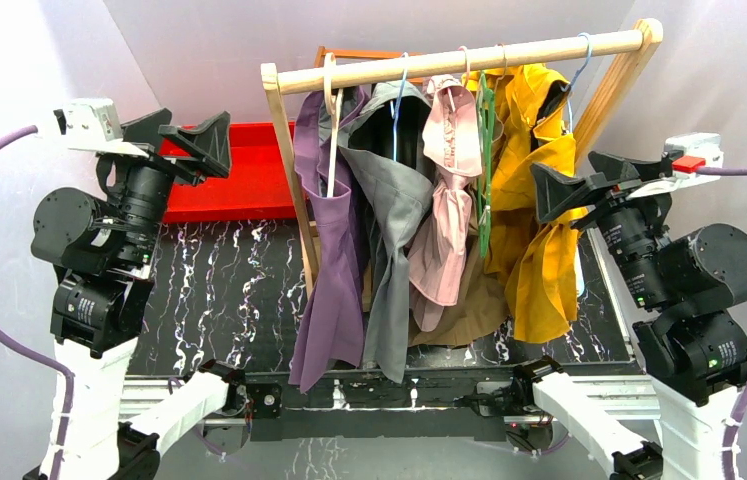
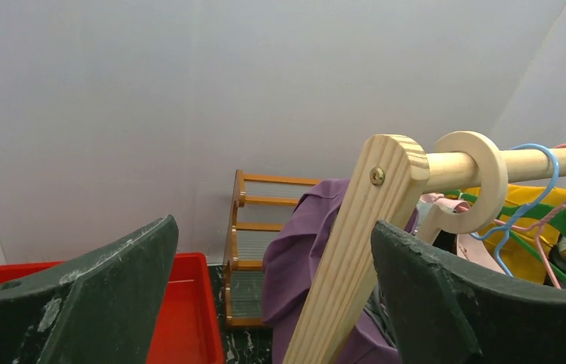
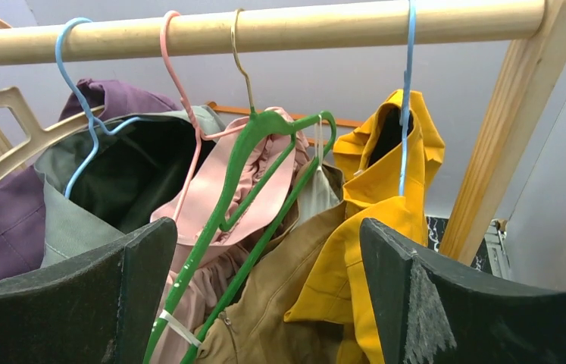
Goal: Remove the skirt from the hanger
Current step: Pick up the hanger from the clothesline.
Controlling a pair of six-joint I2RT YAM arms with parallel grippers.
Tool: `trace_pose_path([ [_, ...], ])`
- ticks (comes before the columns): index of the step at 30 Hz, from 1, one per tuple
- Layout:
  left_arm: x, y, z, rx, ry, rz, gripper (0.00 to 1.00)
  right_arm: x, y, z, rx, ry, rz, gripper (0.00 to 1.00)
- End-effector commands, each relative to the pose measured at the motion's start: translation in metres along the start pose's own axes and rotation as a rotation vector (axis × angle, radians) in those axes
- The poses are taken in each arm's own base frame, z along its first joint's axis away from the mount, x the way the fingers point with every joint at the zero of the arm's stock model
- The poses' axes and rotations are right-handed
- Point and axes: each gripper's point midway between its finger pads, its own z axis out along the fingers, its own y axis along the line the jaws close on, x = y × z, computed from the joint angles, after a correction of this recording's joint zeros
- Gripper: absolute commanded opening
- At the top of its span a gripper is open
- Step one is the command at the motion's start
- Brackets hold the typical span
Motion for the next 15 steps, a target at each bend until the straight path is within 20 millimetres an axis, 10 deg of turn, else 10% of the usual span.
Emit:
trace_pose_path([
  [1,-0.002,0.001,-0.005,0.008,-0.003,-0.028,0.98,-0.01,0.0,0.0,0.011,-0.011,0.007,0.98],
  [15,0.016,-0.003,-0.018,0.05,0.048,-0.101,0.99,-0.006,0.04,0.008,-0.214,0.032,-0.044,0.98],
])
